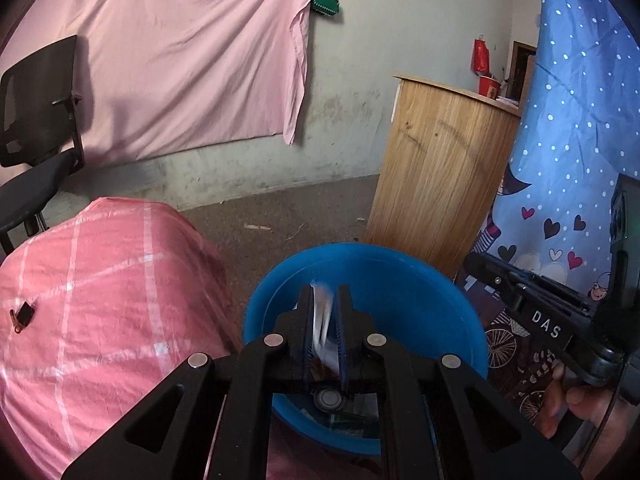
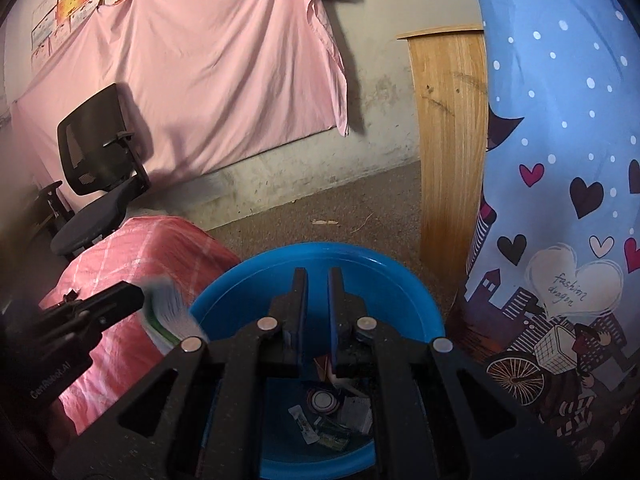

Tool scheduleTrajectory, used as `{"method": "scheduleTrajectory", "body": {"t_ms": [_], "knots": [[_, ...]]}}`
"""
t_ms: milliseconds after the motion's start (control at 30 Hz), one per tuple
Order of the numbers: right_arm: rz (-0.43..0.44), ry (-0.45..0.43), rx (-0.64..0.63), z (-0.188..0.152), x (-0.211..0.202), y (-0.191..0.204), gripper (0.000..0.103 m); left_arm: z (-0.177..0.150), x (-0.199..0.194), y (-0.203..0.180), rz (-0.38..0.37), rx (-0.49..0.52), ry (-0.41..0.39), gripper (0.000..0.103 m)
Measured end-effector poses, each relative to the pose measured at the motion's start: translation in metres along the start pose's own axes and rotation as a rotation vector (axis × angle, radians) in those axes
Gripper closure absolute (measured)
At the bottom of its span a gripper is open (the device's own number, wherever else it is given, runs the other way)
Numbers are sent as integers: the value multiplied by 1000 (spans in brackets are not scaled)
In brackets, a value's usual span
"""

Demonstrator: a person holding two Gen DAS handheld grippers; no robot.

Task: Collect trash
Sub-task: 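Lower both grippers into the basin and open them to drop the items, then bring both grippers back over the bedspread toward the small battery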

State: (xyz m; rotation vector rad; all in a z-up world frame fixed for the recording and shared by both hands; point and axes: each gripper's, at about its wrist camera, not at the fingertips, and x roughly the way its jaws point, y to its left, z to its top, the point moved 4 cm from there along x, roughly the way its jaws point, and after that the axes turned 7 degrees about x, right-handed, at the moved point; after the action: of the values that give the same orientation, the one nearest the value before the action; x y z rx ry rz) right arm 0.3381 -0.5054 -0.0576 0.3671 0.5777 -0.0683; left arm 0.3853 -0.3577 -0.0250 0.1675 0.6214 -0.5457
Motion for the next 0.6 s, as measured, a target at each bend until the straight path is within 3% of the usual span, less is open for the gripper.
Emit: {"method": "scheduleTrajectory", "body": {"t_ms": [267,400,600], "knots": [[14,-47,-7,4,-5,9,62,-2,-12,20,31,-36,-22,86],[30,-78,-20,6,-8,19,54,3,-24,30,42,-65,-49,72],[53,-119,-38,7,-12,37,43,5,-46,49,76,-101,-86,69]]}}
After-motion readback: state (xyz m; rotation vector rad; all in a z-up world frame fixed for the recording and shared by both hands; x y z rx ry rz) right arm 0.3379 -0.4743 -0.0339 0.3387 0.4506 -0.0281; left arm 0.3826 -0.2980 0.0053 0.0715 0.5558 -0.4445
